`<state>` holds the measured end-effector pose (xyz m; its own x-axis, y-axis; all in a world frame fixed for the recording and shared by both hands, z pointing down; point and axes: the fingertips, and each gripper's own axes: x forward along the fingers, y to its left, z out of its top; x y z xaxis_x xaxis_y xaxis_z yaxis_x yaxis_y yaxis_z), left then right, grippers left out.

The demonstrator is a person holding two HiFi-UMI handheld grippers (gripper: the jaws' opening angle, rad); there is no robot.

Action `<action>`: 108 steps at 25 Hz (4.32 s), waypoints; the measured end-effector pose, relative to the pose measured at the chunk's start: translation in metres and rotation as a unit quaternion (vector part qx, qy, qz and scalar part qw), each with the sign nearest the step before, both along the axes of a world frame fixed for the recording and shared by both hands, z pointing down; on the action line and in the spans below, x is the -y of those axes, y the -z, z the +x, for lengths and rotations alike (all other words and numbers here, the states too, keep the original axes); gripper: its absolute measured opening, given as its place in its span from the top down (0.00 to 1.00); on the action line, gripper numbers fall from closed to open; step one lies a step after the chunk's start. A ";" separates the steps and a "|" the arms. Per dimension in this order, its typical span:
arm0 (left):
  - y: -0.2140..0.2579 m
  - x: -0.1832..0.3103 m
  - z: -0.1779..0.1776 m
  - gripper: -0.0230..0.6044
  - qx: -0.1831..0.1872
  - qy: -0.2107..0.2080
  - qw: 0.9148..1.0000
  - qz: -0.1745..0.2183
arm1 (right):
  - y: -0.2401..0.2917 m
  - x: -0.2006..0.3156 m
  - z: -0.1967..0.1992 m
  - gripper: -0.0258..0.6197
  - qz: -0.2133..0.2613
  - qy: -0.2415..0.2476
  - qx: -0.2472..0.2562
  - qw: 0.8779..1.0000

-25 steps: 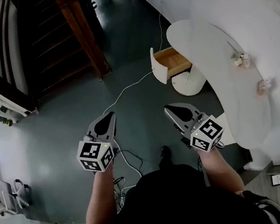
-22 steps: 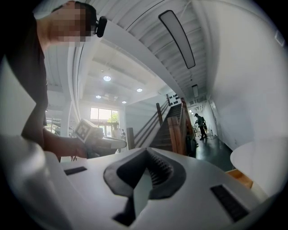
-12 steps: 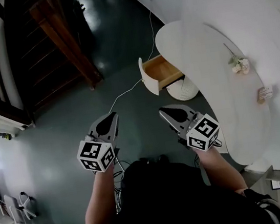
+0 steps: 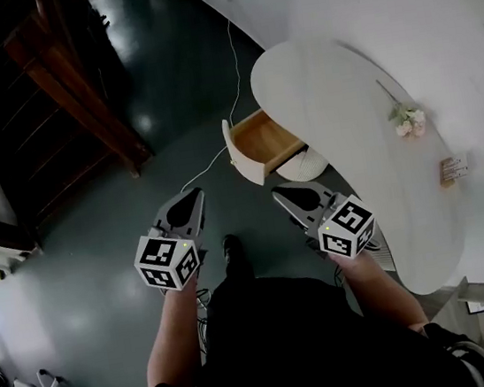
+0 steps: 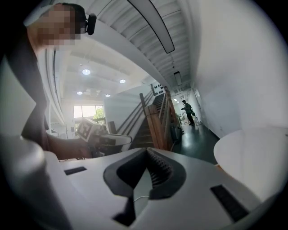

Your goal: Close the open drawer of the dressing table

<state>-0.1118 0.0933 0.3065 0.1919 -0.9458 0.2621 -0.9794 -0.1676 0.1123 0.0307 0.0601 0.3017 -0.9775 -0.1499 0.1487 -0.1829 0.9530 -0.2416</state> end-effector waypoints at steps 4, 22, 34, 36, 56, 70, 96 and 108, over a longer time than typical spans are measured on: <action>-0.013 0.062 -0.046 0.95 -0.004 -0.034 0.999 -0.008 | -0.011 0.053 -0.045 0.95 -0.023 -0.036 -0.012 0.999; -0.119 0.183 -0.068 0.95 -0.041 -0.137 0.983 -0.119 | -0.105 0.151 -0.107 0.95 -0.112 -0.093 -0.073 0.987; -0.215 0.201 -0.060 0.95 -0.061 -0.154 0.973 -0.159 | -0.198 0.145 -0.116 0.95 -0.156 -0.068 -0.131 0.977; -0.235 0.206 -0.064 0.95 -0.061 -0.143 0.974 -0.164 | -0.213 0.144 -0.120 0.95 -0.161 -0.065 -0.133 0.976; -0.388 0.228 -0.055 0.90 -0.088 -0.122 0.973 -0.175 | -0.344 0.139 -0.109 0.95 -0.169 -0.073 -0.148 0.972; -0.446 0.236 -0.044 0.86 -0.076 -0.134 0.972 -0.180 | -0.388 0.123 -0.109 0.95 -0.183 -0.073 -0.149 0.969; -0.441 0.338 0.038 0.87 -0.048 -0.207 0.963 -0.165 | -0.425 0.190 -0.038 0.95 -0.177 -0.143 -0.168 0.959; -0.438 0.377 0.067 0.87 -0.049 -0.224 0.963 -0.144 | -0.424 0.209 -0.015 0.95 -0.135 -0.169 -0.170 0.961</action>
